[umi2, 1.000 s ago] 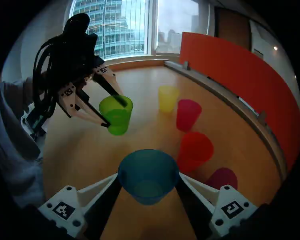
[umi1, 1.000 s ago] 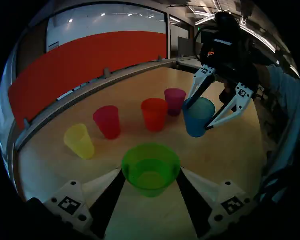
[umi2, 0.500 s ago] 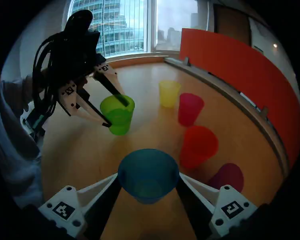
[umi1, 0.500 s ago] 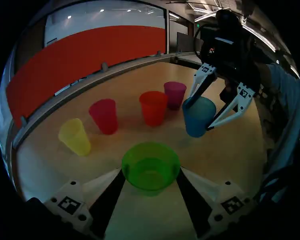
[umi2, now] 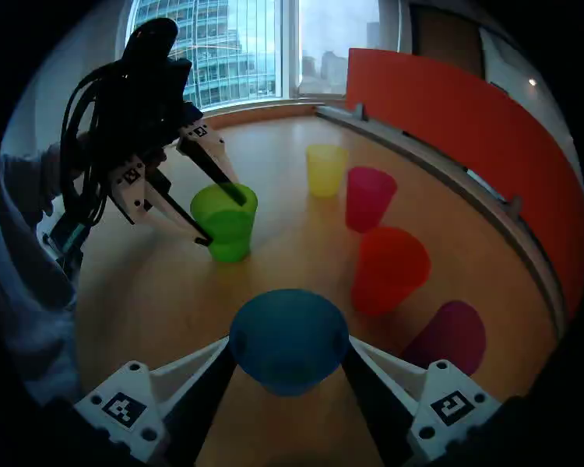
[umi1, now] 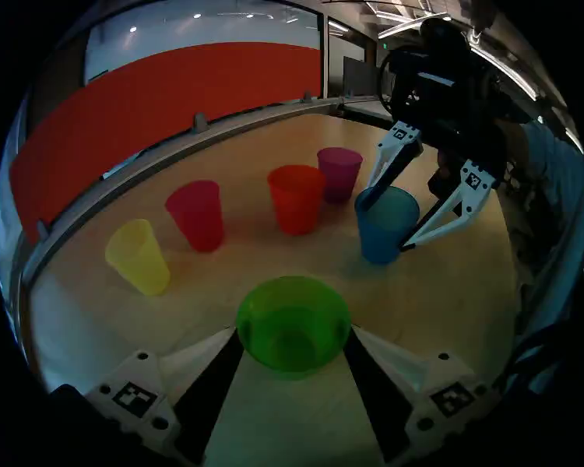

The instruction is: Pour water

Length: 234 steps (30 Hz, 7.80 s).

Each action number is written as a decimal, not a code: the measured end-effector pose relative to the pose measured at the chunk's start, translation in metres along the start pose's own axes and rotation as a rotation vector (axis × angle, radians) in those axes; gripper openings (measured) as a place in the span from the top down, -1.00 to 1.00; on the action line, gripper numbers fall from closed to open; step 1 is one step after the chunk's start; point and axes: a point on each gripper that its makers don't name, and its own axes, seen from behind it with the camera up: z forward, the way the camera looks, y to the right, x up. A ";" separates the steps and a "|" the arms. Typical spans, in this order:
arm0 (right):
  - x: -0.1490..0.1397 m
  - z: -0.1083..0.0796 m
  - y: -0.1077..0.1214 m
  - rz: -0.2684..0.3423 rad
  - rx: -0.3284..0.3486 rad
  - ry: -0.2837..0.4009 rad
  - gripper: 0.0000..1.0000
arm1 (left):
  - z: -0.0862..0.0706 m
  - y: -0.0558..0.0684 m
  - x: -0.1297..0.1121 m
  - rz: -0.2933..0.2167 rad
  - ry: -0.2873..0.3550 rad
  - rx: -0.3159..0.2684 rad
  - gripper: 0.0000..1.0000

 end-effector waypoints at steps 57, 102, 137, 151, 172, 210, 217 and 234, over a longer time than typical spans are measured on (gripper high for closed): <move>-0.056 -0.047 0.004 0.085 -0.107 0.017 -1.00 | -0.034 -0.015 -0.048 -0.067 -0.036 0.067 -1.00; -0.033 -0.140 0.077 0.361 -0.652 0.376 -0.99 | -0.130 -0.103 0.002 -0.239 0.365 0.518 -1.00; 0.025 -0.260 0.115 0.387 -1.147 0.793 -0.99 | -0.208 -0.119 0.072 -0.278 0.729 0.769 -1.00; 0.027 -0.261 0.099 0.346 -1.187 0.778 -0.99 | -0.205 -0.121 0.068 -0.279 0.744 0.812 -1.00; 0.026 -0.266 0.087 0.367 -1.212 0.834 -0.98 | -0.169 -0.128 0.001 -0.345 0.708 0.826 -1.00; 0.003 -0.253 0.095 0.441 -1.195 0.804 -0.98 | -0.132 -0.137 -0.013 -0.324 0.671 0.814 -1.00; 0.001 -0.251 0.094 0.438 -1.193 0.800 -0.99 | -0.132 -0.137 -0.013 -0.322 0.670 0.815 -1.00; 0.001 -0.236 0.095 0.396 -1.147 0.770 -0.99 | -0.132 -0.136 -0.013 -0.318 0.667 0.816 -1.00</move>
